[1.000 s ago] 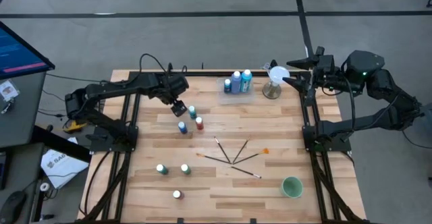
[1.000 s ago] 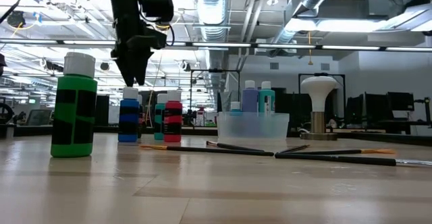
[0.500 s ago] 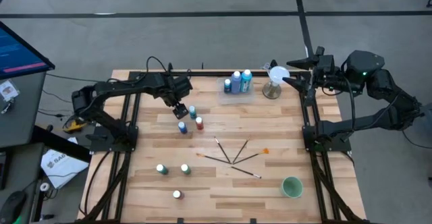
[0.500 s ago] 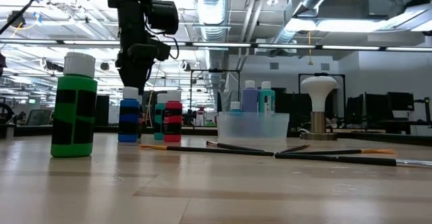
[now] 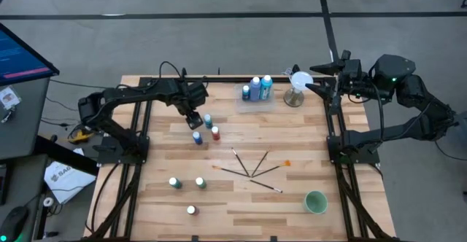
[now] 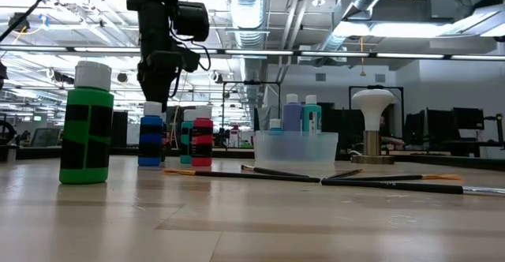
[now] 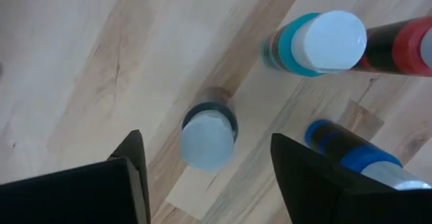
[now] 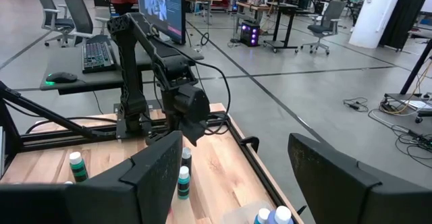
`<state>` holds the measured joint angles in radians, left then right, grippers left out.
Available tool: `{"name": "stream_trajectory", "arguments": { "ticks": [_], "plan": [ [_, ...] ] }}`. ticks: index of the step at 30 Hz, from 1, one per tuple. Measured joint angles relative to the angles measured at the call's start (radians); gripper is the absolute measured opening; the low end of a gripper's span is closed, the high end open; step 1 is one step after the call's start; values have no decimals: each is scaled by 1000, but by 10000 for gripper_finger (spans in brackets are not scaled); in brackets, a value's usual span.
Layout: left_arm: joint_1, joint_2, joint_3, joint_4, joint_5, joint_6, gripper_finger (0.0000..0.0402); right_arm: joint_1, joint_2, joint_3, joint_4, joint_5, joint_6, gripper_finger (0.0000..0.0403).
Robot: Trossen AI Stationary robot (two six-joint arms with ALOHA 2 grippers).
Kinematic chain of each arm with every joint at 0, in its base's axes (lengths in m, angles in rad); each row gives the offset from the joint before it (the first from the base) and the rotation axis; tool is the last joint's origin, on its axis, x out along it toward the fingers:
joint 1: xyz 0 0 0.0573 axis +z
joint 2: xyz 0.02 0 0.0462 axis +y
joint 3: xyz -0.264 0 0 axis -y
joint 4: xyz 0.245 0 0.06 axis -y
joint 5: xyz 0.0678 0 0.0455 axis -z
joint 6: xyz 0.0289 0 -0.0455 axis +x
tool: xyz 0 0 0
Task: Pick & Place Paint Supplies
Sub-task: Put the black paint bottle into the transparent bin
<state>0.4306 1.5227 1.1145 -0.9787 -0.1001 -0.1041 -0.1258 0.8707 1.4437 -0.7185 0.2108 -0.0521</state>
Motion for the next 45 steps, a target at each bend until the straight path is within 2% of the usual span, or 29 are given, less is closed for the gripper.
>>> {"name": "stream_trajectory", "arguments": {
  "ticks": [11,30,45],
  "plan": [
    [49,0,0,2,23,40,151,0,0,0,0,0,0,265],
    [53,-1,-43,58,38,47,145,0,0,0,0,0,0,265],
    [76,-1,-51,63,56,73,22,0,-2,0,1,0,0,265]
  ]
}}
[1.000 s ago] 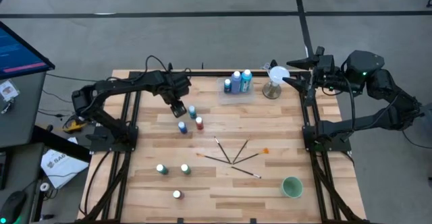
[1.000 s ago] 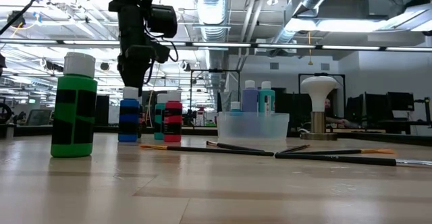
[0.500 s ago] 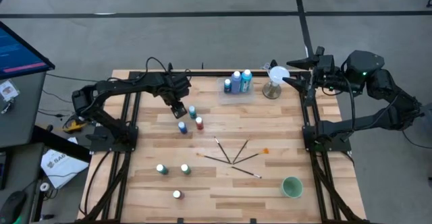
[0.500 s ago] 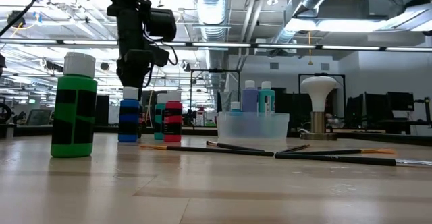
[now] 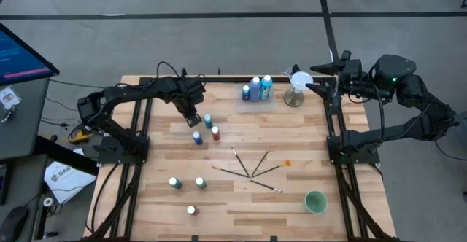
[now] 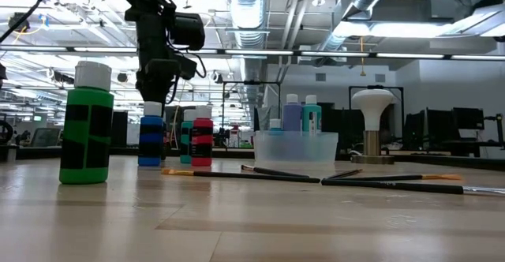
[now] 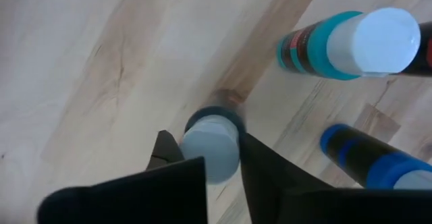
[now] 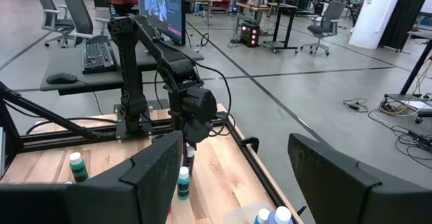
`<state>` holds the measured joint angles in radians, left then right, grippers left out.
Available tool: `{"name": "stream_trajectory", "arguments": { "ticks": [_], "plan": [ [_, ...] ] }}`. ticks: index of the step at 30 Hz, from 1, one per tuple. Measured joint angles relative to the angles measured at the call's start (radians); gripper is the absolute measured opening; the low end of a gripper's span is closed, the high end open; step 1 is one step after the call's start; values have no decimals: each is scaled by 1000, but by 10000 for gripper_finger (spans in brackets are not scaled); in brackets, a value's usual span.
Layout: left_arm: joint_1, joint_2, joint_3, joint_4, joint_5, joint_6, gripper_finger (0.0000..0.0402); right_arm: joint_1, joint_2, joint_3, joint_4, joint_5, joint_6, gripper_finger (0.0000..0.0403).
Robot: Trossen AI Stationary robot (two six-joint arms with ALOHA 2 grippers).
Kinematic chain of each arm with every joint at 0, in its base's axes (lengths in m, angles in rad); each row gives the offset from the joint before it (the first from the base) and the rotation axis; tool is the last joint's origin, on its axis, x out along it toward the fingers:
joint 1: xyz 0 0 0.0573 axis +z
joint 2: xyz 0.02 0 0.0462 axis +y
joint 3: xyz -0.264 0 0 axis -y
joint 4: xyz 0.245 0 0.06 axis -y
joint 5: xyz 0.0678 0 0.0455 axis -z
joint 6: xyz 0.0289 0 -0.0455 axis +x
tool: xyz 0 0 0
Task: Pick & Place Paint Supplies
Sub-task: Put the black paint bottle into the transparent bin
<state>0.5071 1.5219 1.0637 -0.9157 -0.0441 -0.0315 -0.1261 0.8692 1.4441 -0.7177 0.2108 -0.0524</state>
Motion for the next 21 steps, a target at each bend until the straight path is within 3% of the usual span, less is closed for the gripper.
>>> {"name": "stream_trajectory", "arguments": {
  "ticks": [4,21],
  "plan": [
    [-1,0,0,1,0,1,3,0,0,0,1,0,0,265],
    [-1,-1,10,-13,33,-45,0,0,0,0,0,0,0,265]
  ]
}}
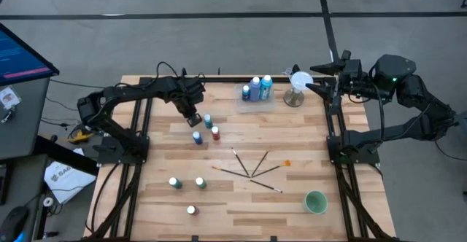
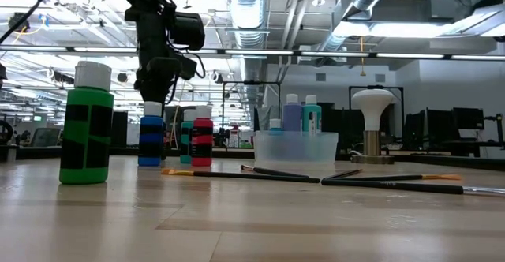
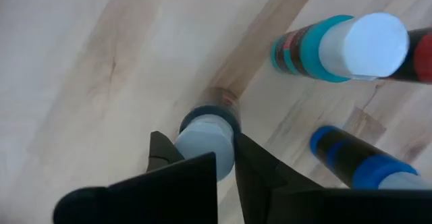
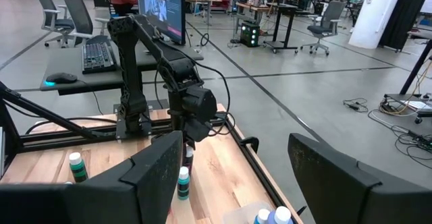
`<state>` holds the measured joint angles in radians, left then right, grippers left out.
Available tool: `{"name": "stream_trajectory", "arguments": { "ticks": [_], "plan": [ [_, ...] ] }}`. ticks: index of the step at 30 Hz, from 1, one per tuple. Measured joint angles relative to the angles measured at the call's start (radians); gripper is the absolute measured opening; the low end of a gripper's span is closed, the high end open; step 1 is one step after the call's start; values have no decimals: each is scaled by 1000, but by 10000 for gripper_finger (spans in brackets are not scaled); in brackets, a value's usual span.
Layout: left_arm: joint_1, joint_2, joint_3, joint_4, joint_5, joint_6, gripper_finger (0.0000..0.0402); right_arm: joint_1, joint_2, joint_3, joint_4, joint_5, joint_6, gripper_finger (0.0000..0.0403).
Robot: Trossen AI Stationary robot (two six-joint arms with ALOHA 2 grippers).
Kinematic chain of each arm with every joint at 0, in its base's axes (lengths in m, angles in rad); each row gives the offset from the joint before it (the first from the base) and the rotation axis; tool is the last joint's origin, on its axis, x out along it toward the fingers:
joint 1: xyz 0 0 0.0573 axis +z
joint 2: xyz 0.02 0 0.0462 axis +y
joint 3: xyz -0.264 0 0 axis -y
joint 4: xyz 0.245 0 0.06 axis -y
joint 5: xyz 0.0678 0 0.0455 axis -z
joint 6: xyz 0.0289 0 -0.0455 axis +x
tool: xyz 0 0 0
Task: Pick & Place Paint Supplies
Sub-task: Put the black paint bottle into the transparent bin
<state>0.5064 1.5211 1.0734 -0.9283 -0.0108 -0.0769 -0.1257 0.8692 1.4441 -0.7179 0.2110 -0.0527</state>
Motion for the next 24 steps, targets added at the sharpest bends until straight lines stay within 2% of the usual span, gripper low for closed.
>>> {"name": "stream_trajectory", "arguments": {
  "ticks": [11,18,24],
  "plan": [
    [-2,0,128,-33,0,-9,0,0,0,0,-20,0,0,265],
    [-6,0,258,-64,-1,-10,0,0,0,0,-23,0,0,265],
    [-6,0,363,-20,-41,-2,0,0,0,0,-23,0,0,265]
  ]
}}
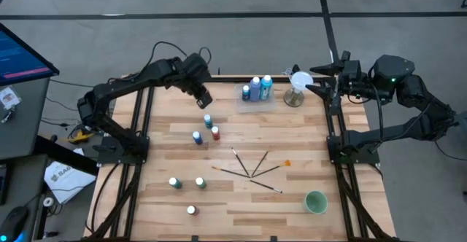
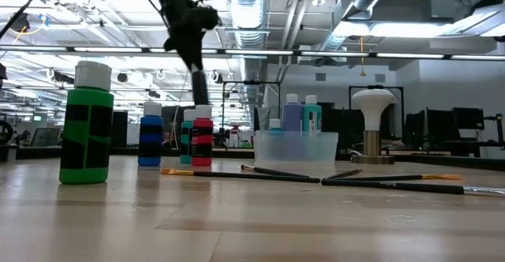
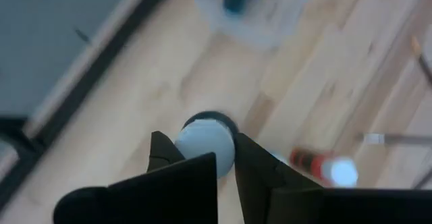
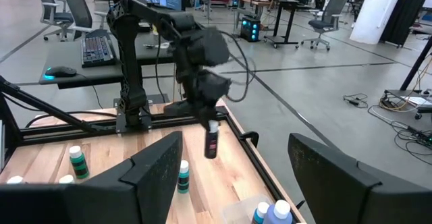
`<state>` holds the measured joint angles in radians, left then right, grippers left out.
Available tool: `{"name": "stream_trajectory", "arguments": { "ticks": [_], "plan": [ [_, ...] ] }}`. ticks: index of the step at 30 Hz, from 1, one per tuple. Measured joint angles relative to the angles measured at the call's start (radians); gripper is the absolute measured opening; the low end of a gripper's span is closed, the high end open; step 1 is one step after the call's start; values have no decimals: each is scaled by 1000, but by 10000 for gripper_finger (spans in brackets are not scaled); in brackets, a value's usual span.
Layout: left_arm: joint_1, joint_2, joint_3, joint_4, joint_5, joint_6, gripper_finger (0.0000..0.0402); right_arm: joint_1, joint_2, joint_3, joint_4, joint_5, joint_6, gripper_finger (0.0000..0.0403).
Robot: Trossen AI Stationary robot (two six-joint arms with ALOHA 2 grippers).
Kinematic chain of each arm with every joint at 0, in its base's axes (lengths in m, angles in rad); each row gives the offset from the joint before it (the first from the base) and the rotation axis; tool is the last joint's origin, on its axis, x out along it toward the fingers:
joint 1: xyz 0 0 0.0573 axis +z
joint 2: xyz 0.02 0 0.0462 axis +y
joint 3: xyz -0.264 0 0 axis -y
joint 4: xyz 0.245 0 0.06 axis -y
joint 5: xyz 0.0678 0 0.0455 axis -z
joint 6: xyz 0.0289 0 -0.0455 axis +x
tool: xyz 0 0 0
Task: Pick & Place Paint Supplies
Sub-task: Put the black paint bottle into the transparent bin
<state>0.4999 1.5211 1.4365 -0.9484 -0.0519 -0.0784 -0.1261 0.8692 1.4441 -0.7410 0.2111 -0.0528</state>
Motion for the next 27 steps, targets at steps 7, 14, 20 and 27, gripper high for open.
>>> {"name": "stream_trajectory", "arguments": {
  "ticks": [7,14,20,27],
  "plan": [
    [2,57,69,96,31,15,0,0,0,0,0,0,0,265],
    [-35,249,236,97,86,100,0,-1,0,0,1,0,11,265],
    [-46,350,356,100,75,134,0,-1,1,0,1,0,27,265],
    [-46,385,372,144,76,153,0,-1,1,0,4,1,28,265]
  ]
}}
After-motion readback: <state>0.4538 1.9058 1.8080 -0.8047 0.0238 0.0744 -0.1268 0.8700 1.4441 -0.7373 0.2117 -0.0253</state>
